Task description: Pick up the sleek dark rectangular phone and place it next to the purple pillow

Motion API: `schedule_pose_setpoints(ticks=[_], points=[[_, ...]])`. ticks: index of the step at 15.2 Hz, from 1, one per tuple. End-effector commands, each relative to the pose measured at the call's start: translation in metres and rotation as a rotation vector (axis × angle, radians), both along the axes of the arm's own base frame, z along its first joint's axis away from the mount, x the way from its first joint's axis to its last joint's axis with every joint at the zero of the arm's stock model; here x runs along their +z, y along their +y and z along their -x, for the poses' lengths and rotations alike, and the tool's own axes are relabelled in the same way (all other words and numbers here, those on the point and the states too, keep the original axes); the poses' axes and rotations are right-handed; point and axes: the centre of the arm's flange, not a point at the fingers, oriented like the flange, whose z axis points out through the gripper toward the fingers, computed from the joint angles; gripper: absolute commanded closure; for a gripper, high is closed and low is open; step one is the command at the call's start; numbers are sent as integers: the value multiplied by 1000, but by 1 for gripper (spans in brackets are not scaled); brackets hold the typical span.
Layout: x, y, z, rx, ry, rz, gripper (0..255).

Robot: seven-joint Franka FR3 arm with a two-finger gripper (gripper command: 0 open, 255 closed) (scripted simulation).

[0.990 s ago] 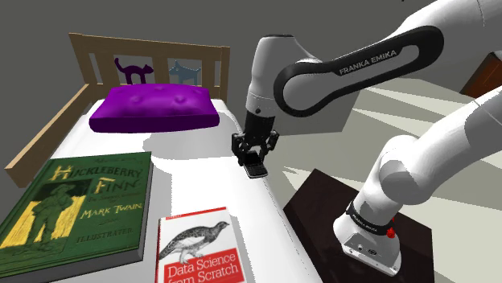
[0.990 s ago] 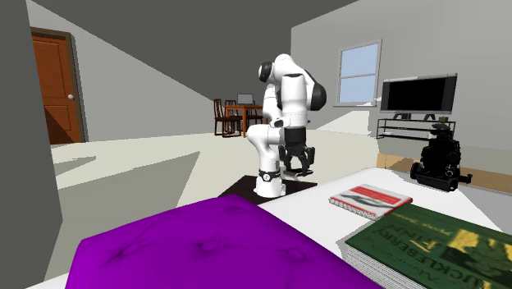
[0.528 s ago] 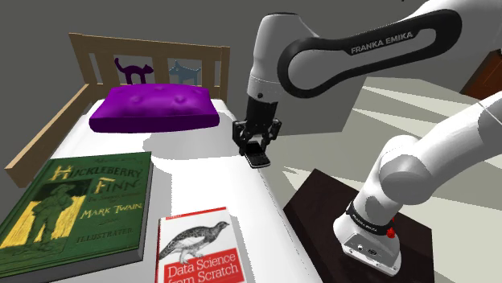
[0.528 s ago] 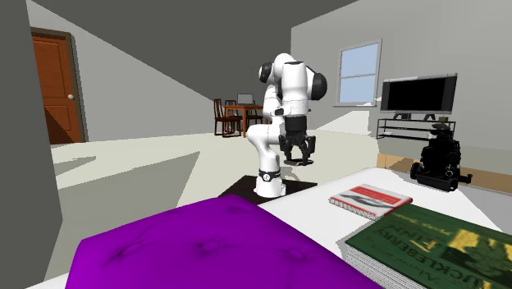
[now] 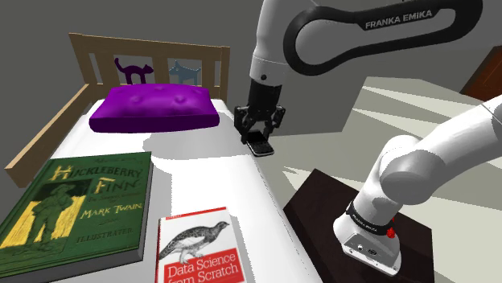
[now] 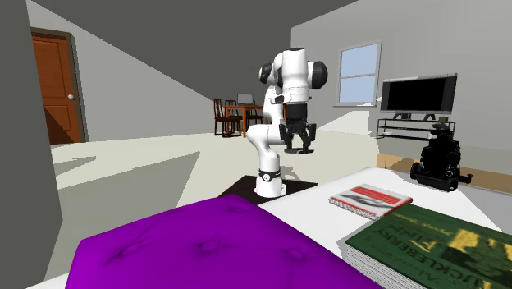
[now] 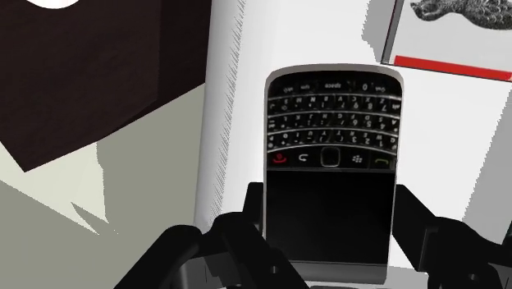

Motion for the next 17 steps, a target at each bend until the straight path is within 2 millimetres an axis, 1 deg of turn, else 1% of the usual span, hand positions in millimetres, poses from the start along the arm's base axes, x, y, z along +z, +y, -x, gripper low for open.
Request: schedule_pose_setpoints(ticks=[1, 8, 9, 17], points=[[10, 0, 0, 0, 0, 0, 255], [47, 0, 0, 0, 0, 0, 255], [49, 0, 0, 0, 0, 0, 255], [49, -60, -87, 0, 0, 0, 255]])
